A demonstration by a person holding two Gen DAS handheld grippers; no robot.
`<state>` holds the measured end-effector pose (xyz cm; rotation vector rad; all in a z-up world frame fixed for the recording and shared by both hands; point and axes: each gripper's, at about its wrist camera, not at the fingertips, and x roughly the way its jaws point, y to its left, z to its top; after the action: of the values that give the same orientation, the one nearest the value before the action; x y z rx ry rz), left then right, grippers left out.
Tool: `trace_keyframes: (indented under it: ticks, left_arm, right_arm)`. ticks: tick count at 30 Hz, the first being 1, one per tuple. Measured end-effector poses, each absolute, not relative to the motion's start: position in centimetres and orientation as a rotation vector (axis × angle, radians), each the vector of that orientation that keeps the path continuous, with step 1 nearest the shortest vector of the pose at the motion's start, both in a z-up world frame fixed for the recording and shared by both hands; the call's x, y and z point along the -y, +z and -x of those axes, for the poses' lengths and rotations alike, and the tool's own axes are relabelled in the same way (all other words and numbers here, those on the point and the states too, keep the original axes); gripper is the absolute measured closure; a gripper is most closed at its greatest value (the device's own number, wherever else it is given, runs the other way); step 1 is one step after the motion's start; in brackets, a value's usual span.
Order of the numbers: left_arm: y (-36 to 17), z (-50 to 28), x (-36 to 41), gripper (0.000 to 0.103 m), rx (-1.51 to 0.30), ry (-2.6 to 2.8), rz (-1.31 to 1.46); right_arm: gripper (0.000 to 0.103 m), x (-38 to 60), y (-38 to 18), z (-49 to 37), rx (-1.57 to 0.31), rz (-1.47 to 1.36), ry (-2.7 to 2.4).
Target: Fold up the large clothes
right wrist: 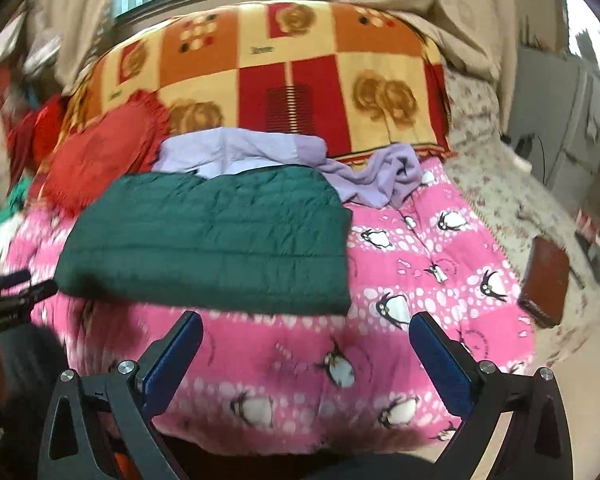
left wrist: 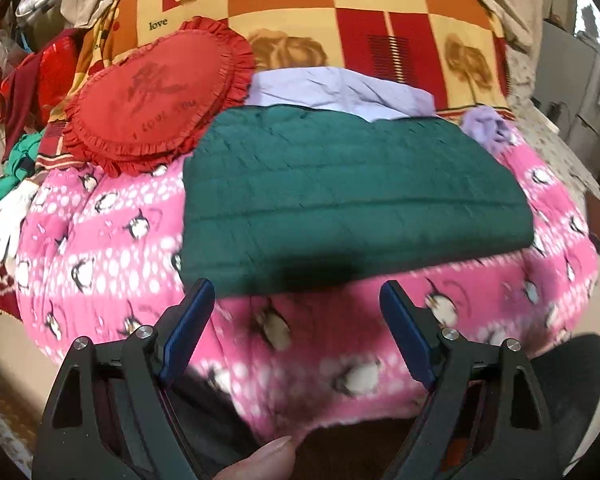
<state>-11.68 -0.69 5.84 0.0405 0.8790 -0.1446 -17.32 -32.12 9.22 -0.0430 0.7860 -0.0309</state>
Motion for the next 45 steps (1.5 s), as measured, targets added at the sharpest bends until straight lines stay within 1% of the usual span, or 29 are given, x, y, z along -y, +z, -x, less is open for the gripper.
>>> trace_keyframes:
  ticks: [7,18,45]
  left_arm:
    - [6.7,13.6,1.0,0.018,-0.839,-0.125,-0.055]
    - [6.8,13.2,1.3,0.018,-0.841,-0.122,-0.047]
    - [6.5,13.1,1.4,0.018,-0.844,-0.115,-0.038]
  right_arm:
    - [0.001,30.6,8.5,19.7,-0.779,0.061,-0.003]
    - [0.001,31.9,7.8,19.1,-0.804,-0.002,-0.023]
    - [0.001,31.5,7.8,19.1,-0.798,0.001,-0.01]
